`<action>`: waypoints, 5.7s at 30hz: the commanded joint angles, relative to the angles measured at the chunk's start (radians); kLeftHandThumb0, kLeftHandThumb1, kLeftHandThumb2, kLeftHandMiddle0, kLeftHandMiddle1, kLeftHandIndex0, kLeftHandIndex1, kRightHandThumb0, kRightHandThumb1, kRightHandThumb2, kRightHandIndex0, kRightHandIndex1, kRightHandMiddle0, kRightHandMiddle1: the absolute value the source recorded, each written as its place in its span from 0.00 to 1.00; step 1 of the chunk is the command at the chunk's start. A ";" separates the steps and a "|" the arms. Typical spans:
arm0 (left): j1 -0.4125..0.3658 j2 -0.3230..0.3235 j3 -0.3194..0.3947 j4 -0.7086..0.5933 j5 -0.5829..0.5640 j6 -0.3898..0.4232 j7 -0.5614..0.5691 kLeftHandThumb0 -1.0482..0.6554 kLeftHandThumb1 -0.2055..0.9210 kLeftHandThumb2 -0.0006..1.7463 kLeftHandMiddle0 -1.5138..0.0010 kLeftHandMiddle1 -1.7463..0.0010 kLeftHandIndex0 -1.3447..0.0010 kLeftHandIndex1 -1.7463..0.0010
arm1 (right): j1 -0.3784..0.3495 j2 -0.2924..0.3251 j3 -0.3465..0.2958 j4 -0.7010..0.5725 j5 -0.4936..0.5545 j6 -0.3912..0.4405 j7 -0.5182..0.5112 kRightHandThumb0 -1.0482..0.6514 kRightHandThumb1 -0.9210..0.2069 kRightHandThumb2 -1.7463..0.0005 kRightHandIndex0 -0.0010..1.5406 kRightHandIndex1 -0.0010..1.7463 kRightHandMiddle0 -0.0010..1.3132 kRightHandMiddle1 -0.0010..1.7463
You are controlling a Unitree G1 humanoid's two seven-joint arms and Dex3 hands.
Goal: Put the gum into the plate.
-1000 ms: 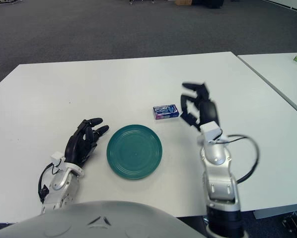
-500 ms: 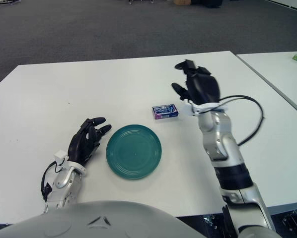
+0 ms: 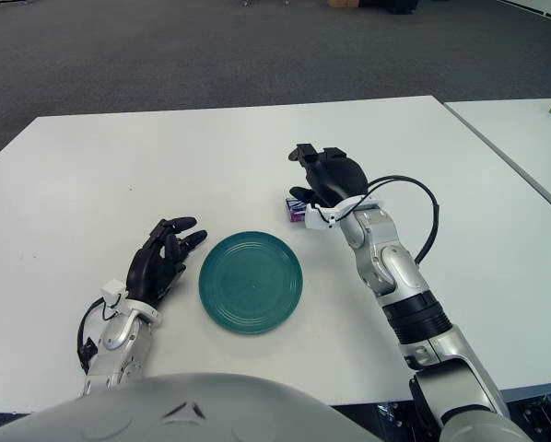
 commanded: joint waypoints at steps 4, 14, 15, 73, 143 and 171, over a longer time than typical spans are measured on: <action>0.016 -0.012 -0.003 -0.004 0.000 0.029 0.018 0.16 1.00 0.44 0.70 0.58 0.73 0.36 | -0.038 -0.003 0.031 0.101 0.025 -0.036 0.038 0.25 0.00 0.70 0.23 0.11 0.00 0.44; 0.017 -0.010 -0.005 -0.005 0.008 0.027 0.025 0.15 1.00 0.44 0.70 0.57 0.74 0.36 | 0.000 -0.019 0.061 0.163 0.022 -0.095 0.022 0.25 0.00 0.70 0.26 0.11 0.00 0.43; 0.016 -0.009 -0.005 -0.005 0.009 0.027 0.026 0.15 1.00 0.44 0.71 0.58 0.74 0.36 | 0.003 -0.020 0.063 0.167 0.020 -0.101 0.020 0.25 0.00 0.70 0.26 0.11 0.00 0.43; -0.015 -0.029 -0.018 0.037 0.001 -0.010 0.035 0.18 1.00 0.43 0.69 0.56 0.70 0.36 | -0.309 0.003 0.217 0.764 0.033 -0.201 0.086 0.22 0.00 0.65 0.30 0.12 0.00 0.38; -0.021 -0.010 -0.005 0.036 0.036 -0.033 0.059 0.16 1.00 0.45 0.68 0.56 0.71 0.35 | -0.480 -0.157 0.131 0.496 0.178 -0.470 0.044 0.37 0.31 0.43 0.60 1.00 0.33 1.00; -0.023 -0.009 0.005 0.034 0.028 -0.012 0.063 0.15 1.00 0.44 0.68 0.55 0.71 0.34 | -0.255 -0.049 0.093 -0.158 0.258 -0.297 0.349 0.37 0.34 0.40 0.67 1.00 0.34 1.00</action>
